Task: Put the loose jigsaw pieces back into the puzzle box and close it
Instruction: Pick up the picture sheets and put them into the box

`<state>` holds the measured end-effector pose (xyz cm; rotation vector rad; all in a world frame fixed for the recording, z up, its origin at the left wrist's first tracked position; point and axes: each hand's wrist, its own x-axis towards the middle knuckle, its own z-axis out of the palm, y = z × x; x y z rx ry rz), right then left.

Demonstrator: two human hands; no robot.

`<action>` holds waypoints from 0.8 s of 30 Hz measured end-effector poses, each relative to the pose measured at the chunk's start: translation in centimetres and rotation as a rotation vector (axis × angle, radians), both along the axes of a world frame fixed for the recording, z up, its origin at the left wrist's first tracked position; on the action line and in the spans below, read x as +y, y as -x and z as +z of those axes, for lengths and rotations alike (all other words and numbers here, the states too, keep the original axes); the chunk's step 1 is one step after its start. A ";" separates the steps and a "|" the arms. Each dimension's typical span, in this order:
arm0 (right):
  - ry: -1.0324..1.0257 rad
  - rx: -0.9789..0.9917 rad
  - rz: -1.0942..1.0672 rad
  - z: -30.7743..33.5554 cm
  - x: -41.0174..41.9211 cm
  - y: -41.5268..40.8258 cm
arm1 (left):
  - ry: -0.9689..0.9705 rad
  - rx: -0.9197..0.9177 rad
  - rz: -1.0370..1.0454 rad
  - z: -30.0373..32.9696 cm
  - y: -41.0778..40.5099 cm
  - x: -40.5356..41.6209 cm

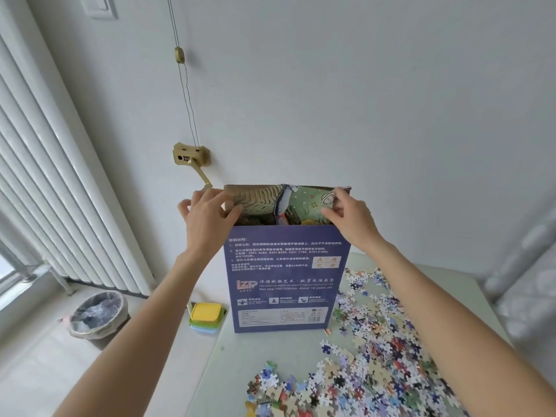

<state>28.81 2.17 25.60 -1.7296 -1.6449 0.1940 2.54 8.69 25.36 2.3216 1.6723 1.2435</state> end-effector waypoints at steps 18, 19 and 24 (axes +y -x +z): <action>-0.378 -0.465 -0.027 -1.6 -6.8 1.1 | -0.408 0.036 -0.418 -0.9 -2.0 -6.3; -0.374 -0.477 -0.039 -2.5 -8.0 1.2 | -0.403 0.050 -0.449 -1.2 -2.5 -7.2; -0.139 -0.475 -0.031 -8.3 -14.9 1.7 | -0.075 0.197 -0.539 -5.0 -4.2 -12.8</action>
